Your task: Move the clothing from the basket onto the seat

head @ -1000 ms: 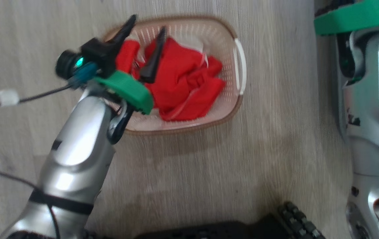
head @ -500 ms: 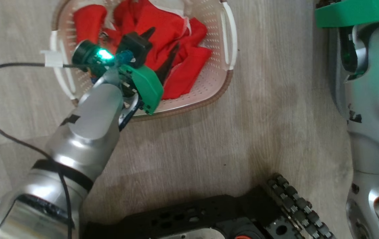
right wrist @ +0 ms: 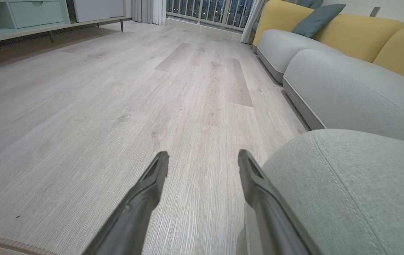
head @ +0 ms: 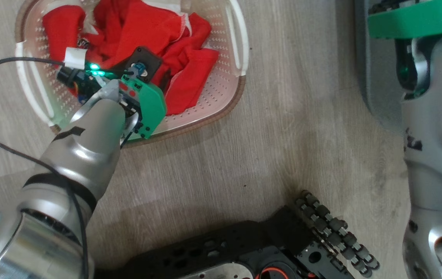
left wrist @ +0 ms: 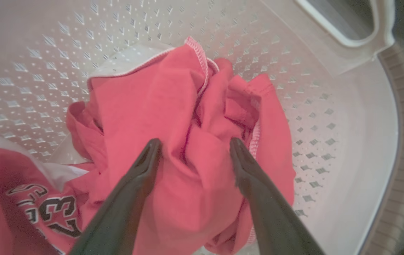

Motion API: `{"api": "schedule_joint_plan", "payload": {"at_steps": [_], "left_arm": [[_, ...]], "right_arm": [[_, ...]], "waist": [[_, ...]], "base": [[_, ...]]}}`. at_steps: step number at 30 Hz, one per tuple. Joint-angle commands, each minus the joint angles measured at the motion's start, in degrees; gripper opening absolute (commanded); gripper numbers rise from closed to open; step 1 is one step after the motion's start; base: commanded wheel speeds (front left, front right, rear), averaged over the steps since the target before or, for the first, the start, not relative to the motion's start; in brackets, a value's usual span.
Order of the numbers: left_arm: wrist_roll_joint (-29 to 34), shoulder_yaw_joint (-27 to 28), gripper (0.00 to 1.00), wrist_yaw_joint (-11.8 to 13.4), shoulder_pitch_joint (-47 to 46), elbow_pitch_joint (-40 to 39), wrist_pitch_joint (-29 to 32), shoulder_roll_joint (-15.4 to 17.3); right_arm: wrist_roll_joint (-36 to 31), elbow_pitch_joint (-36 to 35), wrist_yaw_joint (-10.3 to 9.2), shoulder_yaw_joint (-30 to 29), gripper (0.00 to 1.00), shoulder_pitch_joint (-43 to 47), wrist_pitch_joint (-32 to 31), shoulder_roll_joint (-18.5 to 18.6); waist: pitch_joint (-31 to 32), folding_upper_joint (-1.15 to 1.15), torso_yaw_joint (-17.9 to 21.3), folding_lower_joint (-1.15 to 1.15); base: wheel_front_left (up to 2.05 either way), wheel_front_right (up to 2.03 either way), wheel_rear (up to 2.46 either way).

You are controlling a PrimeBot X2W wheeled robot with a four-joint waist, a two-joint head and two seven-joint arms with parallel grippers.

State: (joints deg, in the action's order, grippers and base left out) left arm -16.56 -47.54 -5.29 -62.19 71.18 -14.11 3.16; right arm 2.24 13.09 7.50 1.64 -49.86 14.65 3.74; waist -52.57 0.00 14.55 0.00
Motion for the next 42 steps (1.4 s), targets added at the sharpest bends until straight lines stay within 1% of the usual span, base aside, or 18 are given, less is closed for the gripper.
{"api": "schedule_joint_plan", "payload": {"at_steps": [1, 4, 6, 7, 8, 9, 16, 22, 25, 31, 36, 42], "left_arm": [[0.4, 0.0, 1.00, 0.5, -0.2, 0.0, 0.6, 0.1], [0.9, -1.0, 1.00, 1.5, -0.4, 1.1, 2.3, -0.1], [0.9, -1.5, 1.00, 1.6, -0.3, 1.6, 3.4, -0.1], [1.0, -1.8, 0.95, 1.5, -0.2, 1.8, 4.1, -0.1], [0.7, -1.8, 0.35, 1.3, 0.0, 1.9, 4.3, -0.1], [0.5, -1.9, 0.00, 1.1, 0.1, 2.0, 4.3, -0.2], [-1.1, -1.4, 0.00, 0.2, 0.5, 2.1, 2.0, -0.2], [-4.2, 0.7, 0.00, -0.7, 0.8, 0.8, -0.3, -0.2], [-5.7, 2.1, 0.00, -1.1, 1.7, -1.5, -0.8, -0.2], [-7.3, 5.7, 0.00, -1.5, 5.5, -10.3, -0.9, 0.9], [-7.9, 9.8, 0.00, -1.6, 9.0, -15.9, -0.9, 1.9], [-7.8, 15.2, 0.00, -1.7, 13.4, -22.5, -0.9, 2.0]], "right_arm": [[0.6, -2.1, -0.01, 0.5, 1.00, 3.0, 0.3, -0.9], [0.9, -2.4, -0.01, 0.3, 1.00, 4.1, 0.3, -0.9], [1.0, -2.7, -0.01, 0.4, 1.00, 4.7, 0.3, -0.9], [1.1, -2.8, -0.01, 0.4, 1.00, 4.9, 0.3, -0.9], [1.1, -2.8, -0.01, 0.4, 1.00, 5.1, 0.3, -0.9], [1.1, -2.9, -0.01, 0.3, 1.00, 5.2, 0.3, -0.9], [1.5, -2.1, -0.01, 0.6, 1.00, 4.3, 0.3, -0.9], [2.2, -0.9, -0.01, 2.0, 1.00, 2.5, 0.3, -0.9], [1.9, 0.2, -0.01, 2.0, 1.00, 2.4, 0.3, -0.9], [0.9, 2.8, -0.01, 2.4, 1.00, 3.8, 0.3, -0.9], [0.7, 5.7, -0.01, 3.2, 1.00, 5.5, 0.3, -0.9], [0.5, 8.7, -0.01, 3.8, 1.00, 8.4, 0.3, -0.7]], "waist": [[0.2, 0.00, 0.4, 0.00], [0.3, 0.00, 0.9, 0.00], [0.4, 0.00, 1.2, 0.00], [0.4, 0.00, 1.2, 0.00], [0.4, 0.00, 1.3, 0.00], [0.5, 0.00, 1.3, 0.00], [1.4, 0.00, 1.1, 0.00], [4.2, 0.00, 1.4, 0.00], [7.1, 0.00, 0.3, 0.00], [14.1, 0.00, -2.0, 0.00], [20.4, 0.00, -3.6, 0.00], [28.0, 0.00, -5.3, 0.00]], "base": [[0.00, 0.00, 0.00], [0.00, 0.00, 0.00], [0.00, 0.00, 0.00], [0.00, 0.00, 0.00], [0.00, 0.00, 0.00], [0.00, 0.00, 0.00], [0.00, 0.00, 0.00], [0.00, 0.00, 0.00], [0.00, 0.00, 0.00], [0.00, 0.00, 0.00], [0.00, 0.00, 0.00], [0.00, 0.00, 0.00]]}}
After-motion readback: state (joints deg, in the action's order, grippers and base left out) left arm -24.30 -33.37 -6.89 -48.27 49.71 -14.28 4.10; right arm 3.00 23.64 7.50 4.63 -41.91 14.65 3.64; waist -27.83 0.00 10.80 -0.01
